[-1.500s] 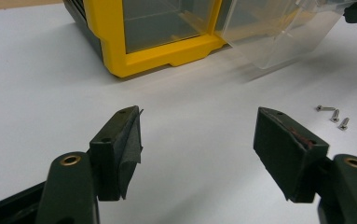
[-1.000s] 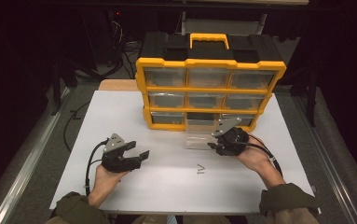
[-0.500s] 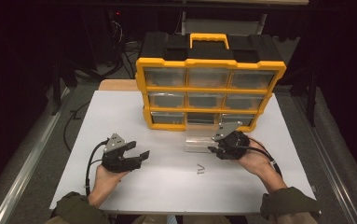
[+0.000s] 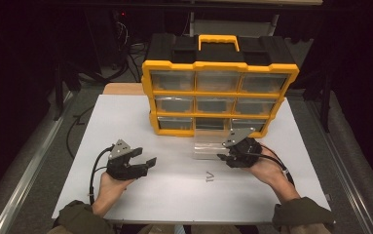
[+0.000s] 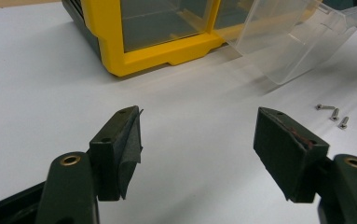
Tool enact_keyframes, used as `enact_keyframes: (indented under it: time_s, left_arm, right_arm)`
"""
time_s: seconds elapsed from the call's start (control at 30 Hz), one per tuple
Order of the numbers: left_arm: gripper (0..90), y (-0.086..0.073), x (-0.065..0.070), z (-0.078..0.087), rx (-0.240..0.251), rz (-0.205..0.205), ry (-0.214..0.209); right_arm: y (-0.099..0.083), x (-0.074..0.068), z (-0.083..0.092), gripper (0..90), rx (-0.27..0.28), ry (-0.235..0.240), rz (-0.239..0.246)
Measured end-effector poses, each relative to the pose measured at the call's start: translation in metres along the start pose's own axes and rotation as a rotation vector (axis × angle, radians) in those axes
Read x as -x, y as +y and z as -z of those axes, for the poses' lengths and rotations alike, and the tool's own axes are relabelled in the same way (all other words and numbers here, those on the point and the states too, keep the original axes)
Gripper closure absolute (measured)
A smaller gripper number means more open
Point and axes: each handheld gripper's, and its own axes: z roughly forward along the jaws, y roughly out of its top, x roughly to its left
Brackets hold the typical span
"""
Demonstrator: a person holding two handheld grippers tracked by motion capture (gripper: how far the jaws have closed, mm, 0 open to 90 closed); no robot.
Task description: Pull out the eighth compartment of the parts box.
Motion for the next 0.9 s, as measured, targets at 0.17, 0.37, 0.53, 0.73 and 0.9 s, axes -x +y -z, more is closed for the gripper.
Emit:
enact_keyframes:
  time_s: [0.17,0.37,0.53,0.73,0.9]
  left_arm:
    - [32.5,0.000,0.000,0.000,0.000,0.000,0.000]
    - [32.5,0.000,0.000,0.000,0.001,-0.001,0.001]
    - [32.5,0.000,0.000,0.000,0.001,-0.001,0.000]
    - [32.5,0.000,0.000,0.000,0.002,-0.001,0.000]
    - [32.5,0.000,0.001,0.000,0.004,-0.003,0.001]
  right_arm:
    - [-0.001,-0.001,0.002,54.9,0.021,-0.015,-0.012]
    - [-0.002,-0.003,0.008,51.9,0.048,-0.032,-0.036]
    - [-0.006,-0.005,0.016,51.8,0.093,-0.067,-0.068]
    - [-0.009,-0.006,0.023,52.0,0.122,-0.078,-0.132]
    - [-0.020,-0.003,0.031,51.8,0.153,-0.099,-0.254]
